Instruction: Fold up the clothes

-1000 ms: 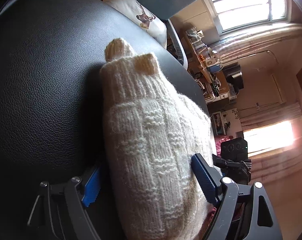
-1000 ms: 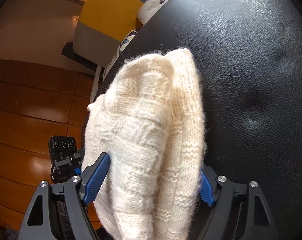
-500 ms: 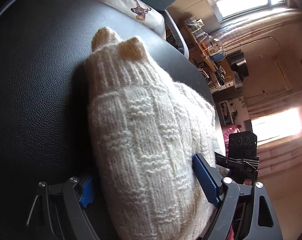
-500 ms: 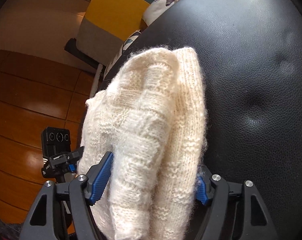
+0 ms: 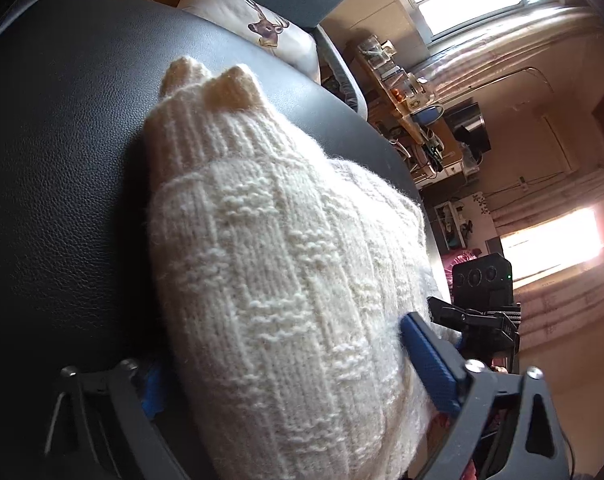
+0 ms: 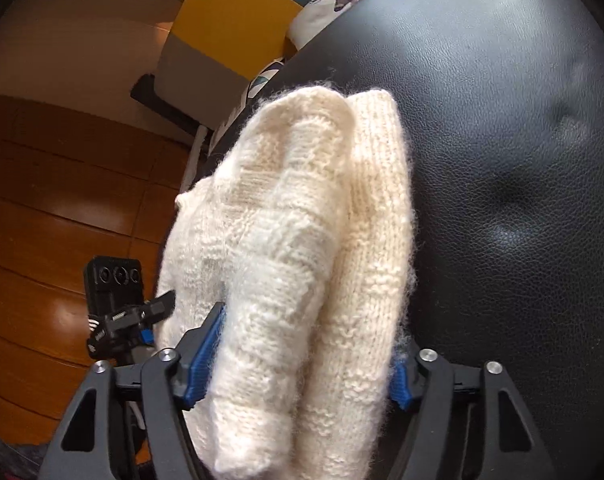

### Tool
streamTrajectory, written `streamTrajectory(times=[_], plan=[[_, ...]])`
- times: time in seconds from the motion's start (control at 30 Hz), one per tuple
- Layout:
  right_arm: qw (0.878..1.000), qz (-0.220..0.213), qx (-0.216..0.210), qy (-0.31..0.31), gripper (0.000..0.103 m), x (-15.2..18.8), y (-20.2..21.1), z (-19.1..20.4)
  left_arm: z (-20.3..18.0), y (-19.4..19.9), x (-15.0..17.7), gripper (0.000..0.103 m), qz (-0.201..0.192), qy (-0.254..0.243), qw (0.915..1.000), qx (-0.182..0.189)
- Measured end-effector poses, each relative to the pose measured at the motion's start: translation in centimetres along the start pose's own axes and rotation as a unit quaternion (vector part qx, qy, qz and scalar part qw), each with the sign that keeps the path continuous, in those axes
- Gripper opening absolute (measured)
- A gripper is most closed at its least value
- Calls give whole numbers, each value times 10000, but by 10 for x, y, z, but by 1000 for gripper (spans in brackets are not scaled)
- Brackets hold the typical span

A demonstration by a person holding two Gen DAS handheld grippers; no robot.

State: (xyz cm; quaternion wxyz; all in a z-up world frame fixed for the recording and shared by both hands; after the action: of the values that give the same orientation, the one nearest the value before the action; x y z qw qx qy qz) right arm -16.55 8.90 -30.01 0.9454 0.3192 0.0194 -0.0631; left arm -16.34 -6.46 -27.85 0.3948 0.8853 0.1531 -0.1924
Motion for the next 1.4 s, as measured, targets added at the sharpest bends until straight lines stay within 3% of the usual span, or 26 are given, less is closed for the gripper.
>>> streamTrajectory(times=[0.1,0.2,0.3,0.4,0.67,0.97,1.23,1.4], plan=[[9991,-103,278,293,53,6,1,3,4,4,0,67,8,36,10000,-36],[9971,-202,521,516,45,7,5,5,-3,5,-2,54,-82,-103,9998,-131],[9946,-317,715,683,40,9,8,9,-9,10,-1,48,-214,-227,9991,-277],[9921,-390,814,865,37,12,11,15,-13,15,0,46,-376,-352,9978,-407],[9937,-113,500,995,37,21,-4,33,-12,45,6,45,-777,-520,9935,-650],[9879,547,188,1440,37,46,-77,94,25,110,22,45,-1156,-359,9853,-1203],[9662,1448,-10,2132,37,78,-179,183,93,202,46,45,-1707,248,9661,-1922],[9437,1998,-7,2636,37,113,-250,244,152,277,72,45,-2119,838,9421,-2461]])
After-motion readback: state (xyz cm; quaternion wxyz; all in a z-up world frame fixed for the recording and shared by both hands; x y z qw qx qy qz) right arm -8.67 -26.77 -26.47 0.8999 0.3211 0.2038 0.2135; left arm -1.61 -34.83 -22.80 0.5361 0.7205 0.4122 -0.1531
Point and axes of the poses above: each gripper's, at about its wrist camera, not at the fingertips, and y roughly against the way its jaws point, z to its left, x to its underside, the point moved 10 cm from there along -y, roughly the way its jaws point, and after that the axes turned 13 degrees about -y, right-handed, at the moved point
